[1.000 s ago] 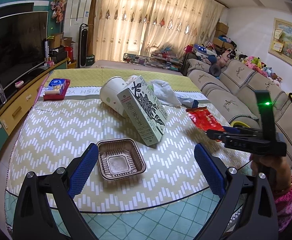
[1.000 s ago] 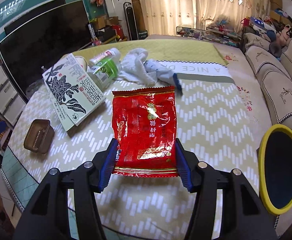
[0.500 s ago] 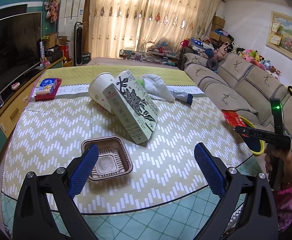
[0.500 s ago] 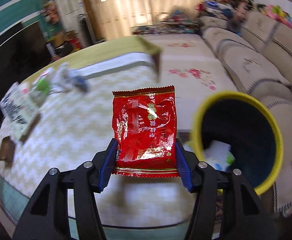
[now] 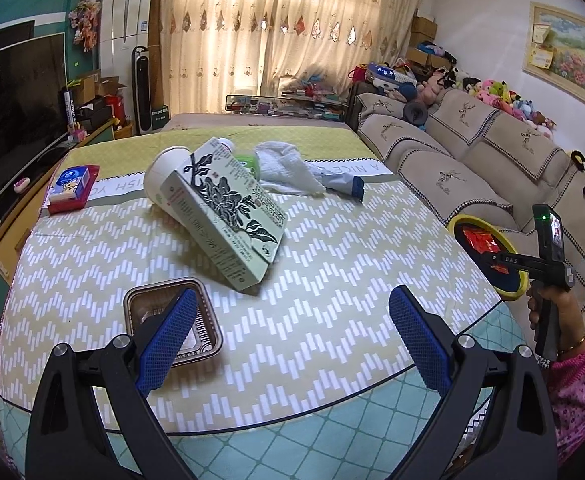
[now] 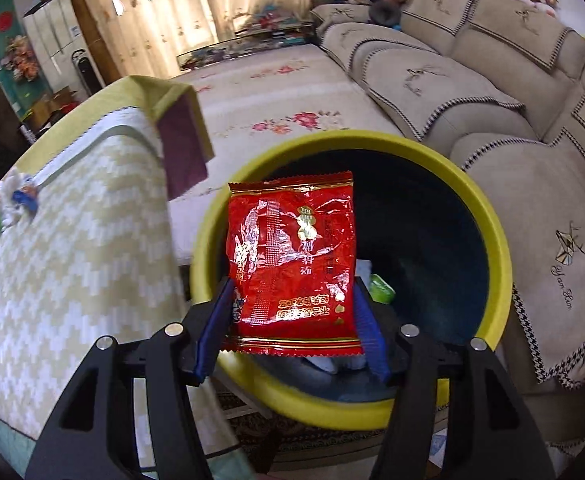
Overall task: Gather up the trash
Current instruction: 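Carry the red packet over the bin and open the right gripper, then grasp the brown foil tray by its rim with the left gripper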
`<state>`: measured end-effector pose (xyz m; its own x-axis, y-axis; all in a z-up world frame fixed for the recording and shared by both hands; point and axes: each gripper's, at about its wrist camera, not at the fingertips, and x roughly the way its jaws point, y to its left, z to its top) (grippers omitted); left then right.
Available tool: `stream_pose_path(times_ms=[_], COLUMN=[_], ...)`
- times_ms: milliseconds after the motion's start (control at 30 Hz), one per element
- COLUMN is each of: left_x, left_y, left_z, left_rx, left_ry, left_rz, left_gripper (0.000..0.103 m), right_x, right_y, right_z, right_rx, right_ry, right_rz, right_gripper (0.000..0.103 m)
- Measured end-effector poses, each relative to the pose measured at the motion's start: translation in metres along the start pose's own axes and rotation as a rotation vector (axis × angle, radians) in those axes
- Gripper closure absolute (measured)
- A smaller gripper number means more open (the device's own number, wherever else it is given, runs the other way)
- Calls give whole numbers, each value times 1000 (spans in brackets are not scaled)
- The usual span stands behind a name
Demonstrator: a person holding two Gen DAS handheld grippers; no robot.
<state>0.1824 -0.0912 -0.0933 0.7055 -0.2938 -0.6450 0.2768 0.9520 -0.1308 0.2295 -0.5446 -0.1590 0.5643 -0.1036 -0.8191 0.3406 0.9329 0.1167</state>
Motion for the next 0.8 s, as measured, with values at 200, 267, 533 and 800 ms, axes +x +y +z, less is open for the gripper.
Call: stream_pose_path(times_ms=[200, 267, 533, 800], left_x=[4, 5, 6, 3], left_y=[-4, -4, 4, 31], left_z=[1, 1, 0, -1], left_rx=[11, 11, 1, -32], left_ry=[7, 9, 11, -2], left_rz=[-1, -1, 5, 97], left_gripper=[8, 8, 8, 8], right_x=[3, 2, -4, -8], right_y=[-10, -11, -2, 10], right_z=[3, 3, 4, 3], right_rx=[30, 32, 27, 9], right_ry=[-4, -9, -19, -24], right_rz=[-9, -9, -3, 12], right_gripper=[37, 36, 35, 34])
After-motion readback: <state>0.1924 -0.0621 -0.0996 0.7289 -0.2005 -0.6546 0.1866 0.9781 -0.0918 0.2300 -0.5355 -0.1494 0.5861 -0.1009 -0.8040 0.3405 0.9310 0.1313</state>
